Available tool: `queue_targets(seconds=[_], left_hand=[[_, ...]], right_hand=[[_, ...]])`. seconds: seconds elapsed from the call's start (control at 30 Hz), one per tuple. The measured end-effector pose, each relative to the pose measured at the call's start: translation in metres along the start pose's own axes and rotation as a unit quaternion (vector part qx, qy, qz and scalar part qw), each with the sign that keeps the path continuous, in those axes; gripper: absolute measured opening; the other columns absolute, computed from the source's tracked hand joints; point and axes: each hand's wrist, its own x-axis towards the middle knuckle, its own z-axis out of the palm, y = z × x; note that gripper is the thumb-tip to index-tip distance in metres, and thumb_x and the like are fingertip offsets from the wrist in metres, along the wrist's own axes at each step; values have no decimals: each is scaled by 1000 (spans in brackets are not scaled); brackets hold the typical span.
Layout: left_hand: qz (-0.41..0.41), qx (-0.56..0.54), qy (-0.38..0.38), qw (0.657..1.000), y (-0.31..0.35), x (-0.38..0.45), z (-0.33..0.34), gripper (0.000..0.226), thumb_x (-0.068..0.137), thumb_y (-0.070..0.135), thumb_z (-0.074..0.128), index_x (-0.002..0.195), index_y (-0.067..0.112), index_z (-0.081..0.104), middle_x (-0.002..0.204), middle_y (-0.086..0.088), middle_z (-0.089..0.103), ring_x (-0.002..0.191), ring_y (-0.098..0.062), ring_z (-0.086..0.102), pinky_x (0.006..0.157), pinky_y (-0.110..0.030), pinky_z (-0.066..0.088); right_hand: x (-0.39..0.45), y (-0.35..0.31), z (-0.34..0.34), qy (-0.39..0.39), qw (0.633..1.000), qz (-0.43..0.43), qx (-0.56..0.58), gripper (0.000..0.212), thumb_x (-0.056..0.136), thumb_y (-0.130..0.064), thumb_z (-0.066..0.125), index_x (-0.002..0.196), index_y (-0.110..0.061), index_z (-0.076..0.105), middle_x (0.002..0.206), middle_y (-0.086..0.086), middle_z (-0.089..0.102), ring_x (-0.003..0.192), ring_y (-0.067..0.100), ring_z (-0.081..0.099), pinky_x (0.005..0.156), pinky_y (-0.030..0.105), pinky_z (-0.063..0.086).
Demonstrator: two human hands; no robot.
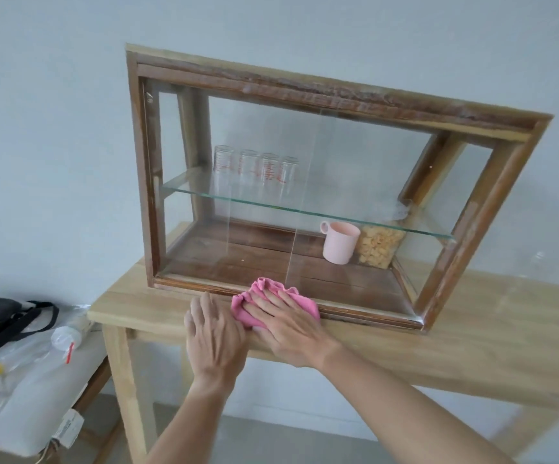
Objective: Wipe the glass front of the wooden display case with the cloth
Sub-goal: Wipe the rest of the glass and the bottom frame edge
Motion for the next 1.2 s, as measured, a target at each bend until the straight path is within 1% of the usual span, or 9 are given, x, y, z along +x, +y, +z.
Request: queue_targets(seconds=[0.2,0.37,0.5,0.67,0.73,0.83,0.93,1.0,1.2], left_hand=[[81,-2,-32,996,46,-25,11,43,89,28,25,120,21,55,125,3,55,123,-23,47,108,-36,32],[128,-14,-23,991,75,-44,16,40,87,25,30,105,12,63,114,-4,63,109,-28,56,102,-39,38],[142,-24,-28,989,102,-56,24,43,89,26,33,115,9,64,125,-9,63,120,-31,56,107,-42,36],[116,-8,-63,991,122,-62,28,68,90,34,8,135,7,52,144,-16,49,137,-35,43,117,-48,30],[124,-2,-67,990,121,-61,28,73,89,36,2,140,9,47,148,-13,45,141,-32,37,119,-46,26],[149,-18,-69,986,111,-60,29,74,91,38,-1,143,9,44,152,-9,42,146,-27,33,121,-42,23],[179,-51,-64,980,99,-58,25,67,96,35,9,141,6,50,152,-11,46,145,-27,38,122,-42,29],[199,-59,-56,977,91,-57,20,59,97,31,19,131,5,60,144,-12,55,140,-28,47,117,-45,37],[192,-54,-34,979,44,-42,10,55,96,29,23,131,9,61,144,-7,56,138,-27,49,117,-45,37]], right_hand=[[-54,37,3,23,999,19,32,58,110,-36,33,163,-16,22,172,2,13,159,14,-2,129,38,1],[-114,77,3,36,996,56,57,59,107,-38,33,162,-19,25,171,-1,18,158,9,-2,128,36,0],[-171,115,1,54,992,102,43,55,107,-32,34,162,-24,27,168,-5,24,157,8,3,128,36,5],[-216,139,-7,58,984,161,47,52,109,-26,33,159,-16,34,162,-2,36,153,1,13,126,23,1],[-214,134,-11,50,978,186,78,50,109,-22,35,159,-17,36,161,-7,36,154,4,17,126,24,4],[-217,115,-10,69,955,276,90,48,110,-22,26,154,-22,45,156,-13,42,150,6,27,124,33,20],[-216,91,-2,47,896,440,45,48,107,-31,22,150,-39,41,157,-20,37,148,6,25,120,43,22],[-201,74,-3,32,862,504,42,47,106,-34,25,150,-42,37,155,-20,34,146,11,22,119,50,17],[-134,15,0,23,900,431,58,51,105,-41,20,154,-43,30,161,-24,27,150,8,13,120,48,10]])
